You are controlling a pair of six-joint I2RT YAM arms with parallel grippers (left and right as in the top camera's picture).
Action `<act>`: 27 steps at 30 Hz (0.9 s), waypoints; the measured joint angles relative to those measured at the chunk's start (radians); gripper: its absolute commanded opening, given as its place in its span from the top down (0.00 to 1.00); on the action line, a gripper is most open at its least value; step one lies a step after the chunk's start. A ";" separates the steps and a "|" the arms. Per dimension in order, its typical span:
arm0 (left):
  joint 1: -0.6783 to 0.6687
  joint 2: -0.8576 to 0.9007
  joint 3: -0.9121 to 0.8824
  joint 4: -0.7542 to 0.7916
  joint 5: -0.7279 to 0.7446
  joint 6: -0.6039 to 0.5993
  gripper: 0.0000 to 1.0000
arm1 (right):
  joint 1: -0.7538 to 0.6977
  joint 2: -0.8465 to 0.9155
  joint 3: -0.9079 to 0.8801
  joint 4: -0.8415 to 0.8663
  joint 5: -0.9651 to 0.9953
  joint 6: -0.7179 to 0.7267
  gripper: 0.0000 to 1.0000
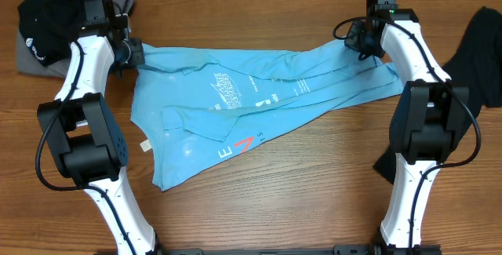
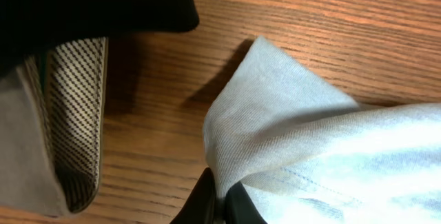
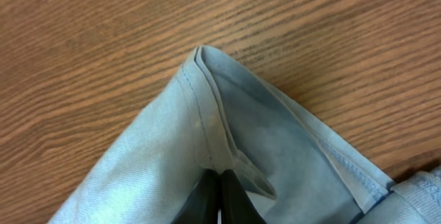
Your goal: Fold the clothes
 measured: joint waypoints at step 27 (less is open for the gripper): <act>-0.030 -0.233 0.018 -0.575 0.018 -0.163 0.96 | -0.173 -0.091 0.001 0.024 -0.045 0.006 0.96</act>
